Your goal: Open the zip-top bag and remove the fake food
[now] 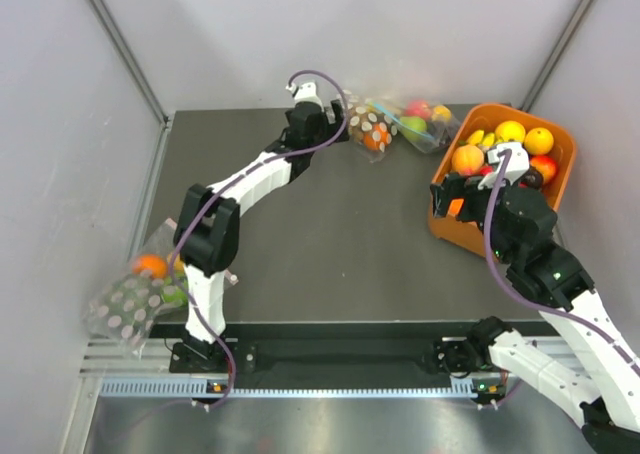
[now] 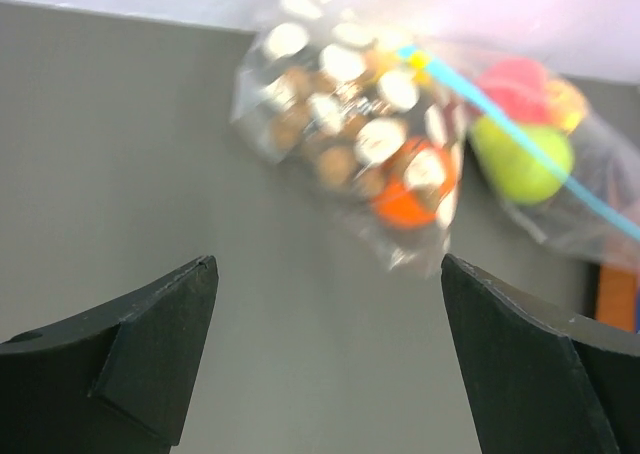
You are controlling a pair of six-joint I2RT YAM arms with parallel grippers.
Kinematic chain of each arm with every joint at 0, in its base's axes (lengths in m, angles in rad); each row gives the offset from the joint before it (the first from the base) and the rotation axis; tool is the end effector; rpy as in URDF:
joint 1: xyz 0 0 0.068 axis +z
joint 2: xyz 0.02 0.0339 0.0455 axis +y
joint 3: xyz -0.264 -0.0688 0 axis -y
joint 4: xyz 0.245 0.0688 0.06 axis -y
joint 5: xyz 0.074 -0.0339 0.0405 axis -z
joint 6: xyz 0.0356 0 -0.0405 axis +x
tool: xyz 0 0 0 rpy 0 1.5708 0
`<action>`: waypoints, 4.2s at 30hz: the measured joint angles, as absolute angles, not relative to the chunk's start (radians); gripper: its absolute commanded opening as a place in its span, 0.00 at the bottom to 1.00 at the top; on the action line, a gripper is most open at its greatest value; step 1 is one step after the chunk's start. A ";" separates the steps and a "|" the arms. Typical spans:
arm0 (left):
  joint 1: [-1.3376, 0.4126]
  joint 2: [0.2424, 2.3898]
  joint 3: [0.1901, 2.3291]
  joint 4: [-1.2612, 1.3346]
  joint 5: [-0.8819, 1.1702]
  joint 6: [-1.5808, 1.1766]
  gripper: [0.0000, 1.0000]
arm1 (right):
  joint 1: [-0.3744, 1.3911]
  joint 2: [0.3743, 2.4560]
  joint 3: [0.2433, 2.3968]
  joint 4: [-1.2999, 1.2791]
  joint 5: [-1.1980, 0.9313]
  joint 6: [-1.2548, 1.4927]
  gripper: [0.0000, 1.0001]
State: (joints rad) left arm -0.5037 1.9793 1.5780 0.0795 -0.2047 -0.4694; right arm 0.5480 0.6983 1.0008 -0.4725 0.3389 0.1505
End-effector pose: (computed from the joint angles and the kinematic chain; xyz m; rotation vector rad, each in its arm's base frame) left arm 0.4213 -0.2239 0.2809 -0.1085 1.9100 -0.4697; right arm 0.1255 0.0627 0.3953 -0.0963 1.7334 0.2194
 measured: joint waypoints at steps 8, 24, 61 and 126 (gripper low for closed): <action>-0.510 2.261 1.925 0.060 -0.205 -0.504 0.94 | 0.548 0.698 0.975 -0.487 0.328 0.144 1.00; -0.506 2.363 2.016 -0.053 -0.231 -0.558 0.87 | 0.548 0.730 0.918 -0.485 0.327 0.124 1.00; -0.460 1.641 1.139 0.067 0.162 -0.334 0.00 | 0.548 0.801 0.889 -0.437 0.234 0.128 1.00; -0.486 1.200 0.830 -0.553 -0.247 -0.420 0.00 | 0.610 1.531 0.653 0.242 -0.249 0.210 0.76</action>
State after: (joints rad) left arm -0.4862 1.2003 0.8299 -0.5529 -0.2474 -0.4202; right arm 0.6098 1.5314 0.6533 0.2417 -0.2493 0.2096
